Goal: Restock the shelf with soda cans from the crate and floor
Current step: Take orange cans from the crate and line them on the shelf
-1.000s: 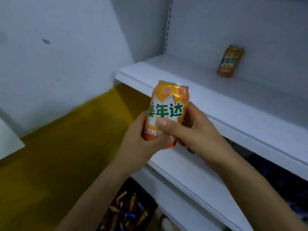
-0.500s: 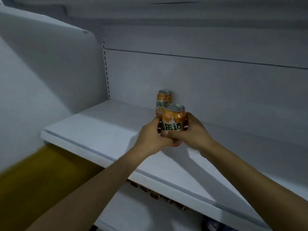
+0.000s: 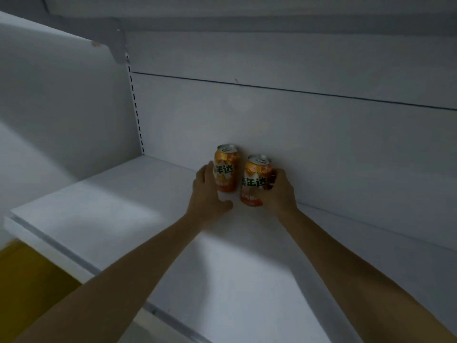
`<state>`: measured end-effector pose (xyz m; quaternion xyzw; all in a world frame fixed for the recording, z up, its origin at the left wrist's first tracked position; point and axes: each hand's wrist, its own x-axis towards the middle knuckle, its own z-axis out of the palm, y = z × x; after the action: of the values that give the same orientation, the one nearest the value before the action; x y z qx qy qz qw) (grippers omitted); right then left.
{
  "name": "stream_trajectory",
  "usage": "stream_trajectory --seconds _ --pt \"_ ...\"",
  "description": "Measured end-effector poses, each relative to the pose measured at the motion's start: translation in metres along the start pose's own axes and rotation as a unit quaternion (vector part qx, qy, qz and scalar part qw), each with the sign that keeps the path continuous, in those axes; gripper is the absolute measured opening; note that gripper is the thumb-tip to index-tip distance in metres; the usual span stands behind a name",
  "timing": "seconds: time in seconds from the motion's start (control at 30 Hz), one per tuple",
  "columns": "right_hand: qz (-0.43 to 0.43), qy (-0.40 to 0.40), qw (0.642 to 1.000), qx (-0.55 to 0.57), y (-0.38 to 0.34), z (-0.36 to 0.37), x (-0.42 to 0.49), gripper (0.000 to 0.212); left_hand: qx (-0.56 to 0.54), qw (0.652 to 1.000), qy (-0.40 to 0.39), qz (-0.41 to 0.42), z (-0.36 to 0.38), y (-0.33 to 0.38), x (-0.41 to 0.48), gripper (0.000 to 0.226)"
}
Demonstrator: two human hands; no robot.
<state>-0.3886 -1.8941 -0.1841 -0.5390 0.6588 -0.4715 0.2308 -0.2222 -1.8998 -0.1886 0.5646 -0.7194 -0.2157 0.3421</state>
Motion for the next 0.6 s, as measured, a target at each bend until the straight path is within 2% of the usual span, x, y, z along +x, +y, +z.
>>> stream_trajectory --seconds 0.07,0.17,0.23,0.37,0.43,0.5,0.53,0.6 --pt "-0.008 0.015 1.0 -0.001 0.003 0.006 0.006 0.071 -0.011 0.999 -0.027 -0.043 -0.006 0.001 0.008 0.103" --pt "-0.02 0.024 1.0 0.004 0.004 0.012 0.012 0.072 -0.036 0.998 -0.039 -0.035 -0.007 0.009 0.012 0.074" --pt "-0.023 0.026 0.999 0.006 0.005 0.015 0.015 0.073 -0.051 0.998 -0.031 -0.032 -0.004 0.01 0.014 0.067" --pt "-0.015 0.03 0.999 0.001 0.003 0.02 0.016 0.075 -0.059 0.997 -0.047 -0.024 -0.004 0.006 0.016 0.076" --pt "-0.012 0.1 0.994 -0.036 -0.002 0.02 0.008 0.075 -0.053 0.996 -0.066 -0.026 -0.009 0.003 0.016 0.077" --pt "-0.069 0.204 0.973 -0.078 -0.008 0.02 -0.006 0.068 -0.039 0.996 -0.077 -0.023 -0.019 -0.001 0.01 0.083" --pt "-0.11 0.22 0.967 -0.063 -0.015 0.023 -0.014 0.064 -0.025 0.997 -0.074 -0.018 -0.026 -0.006 0.007 0.089" --pt "-0.163 0.16 0.973 -0.023 -0.033 0.033 -0.029 0.061 0.012 0.998 -0.058 -0.01 -0.048 -0.016 -0.002 0.093"
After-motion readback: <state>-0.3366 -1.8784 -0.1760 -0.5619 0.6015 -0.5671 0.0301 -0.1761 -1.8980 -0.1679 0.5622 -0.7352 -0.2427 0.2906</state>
